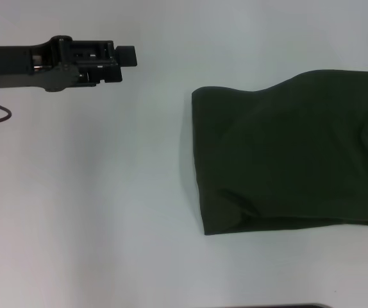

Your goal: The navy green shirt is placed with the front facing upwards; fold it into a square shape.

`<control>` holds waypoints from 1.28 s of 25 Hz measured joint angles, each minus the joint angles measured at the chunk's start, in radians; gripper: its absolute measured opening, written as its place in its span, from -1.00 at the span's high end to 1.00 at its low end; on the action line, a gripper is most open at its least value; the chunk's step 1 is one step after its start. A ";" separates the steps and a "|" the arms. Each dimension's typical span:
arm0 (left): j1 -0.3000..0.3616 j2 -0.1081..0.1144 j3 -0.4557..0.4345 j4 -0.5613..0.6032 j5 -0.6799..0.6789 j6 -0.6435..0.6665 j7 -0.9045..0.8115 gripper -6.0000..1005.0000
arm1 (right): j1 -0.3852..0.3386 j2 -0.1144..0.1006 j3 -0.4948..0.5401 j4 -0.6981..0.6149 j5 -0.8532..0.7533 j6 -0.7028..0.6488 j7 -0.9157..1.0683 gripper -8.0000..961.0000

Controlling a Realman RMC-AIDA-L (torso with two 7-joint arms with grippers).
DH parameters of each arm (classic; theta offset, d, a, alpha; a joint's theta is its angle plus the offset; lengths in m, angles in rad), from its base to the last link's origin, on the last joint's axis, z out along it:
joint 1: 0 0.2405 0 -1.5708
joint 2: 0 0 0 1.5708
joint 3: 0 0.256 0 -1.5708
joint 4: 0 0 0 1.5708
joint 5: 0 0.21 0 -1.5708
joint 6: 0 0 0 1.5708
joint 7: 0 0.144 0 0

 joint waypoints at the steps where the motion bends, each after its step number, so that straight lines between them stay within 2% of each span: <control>1: 0.000 0.000 0.000 0.000 0.000 0.000 0.000 -0.26 | -0.001 -0.003 0.015 -0.003 0.010 -0.025 -0.003 0.18; 2: 0.001 0.000 0.000 0.000 0.000 0.001 0.000 -0.26 | -0.003 -0.005 0.028 -0.006 0.023 -0.052 -0.008 0.12; 5: 0.003 0.000 0.000 0.001 0.000 0.000 0.002 -0.26 | -0.004 -0.004 0.044 -0.010 0.073 -0.144 -0.031 0.12; 9: 0.002 0.000 0.000 0.002 0.000 0.000 0.003 -0.26 | 0.004 0.019 0.033 -0.007 0.097 -0.186 -0.041 0.12; 14: 0.004 0.000 0.000 0.002 0.000 0.000 0.003 -0.26 | 0.016 0.058 -0.018 0.029 0.031 -0.095 -0.035 0.12; 19: 0.004 0.000 0.000 0.002 0.000 -0.001 0.003 -0.26 | 0.041 0.069 -0.055 0.098 -0.005 -0.038 -0.033 0.12; 26: 0.004 -0.003 0.000 0.003 0.000 -0.002 0.003 -0.26 | 0.054 0.094 -0.083 0.116 -0.056 0.074 -0.029 0.12; 32: 0.001 -0.003 0.000 0.006 0.000 -0.002 0.004 -0.26 | 0.079 0.105 -0.111 0.126 -0.089 0.115 -0.020 0.12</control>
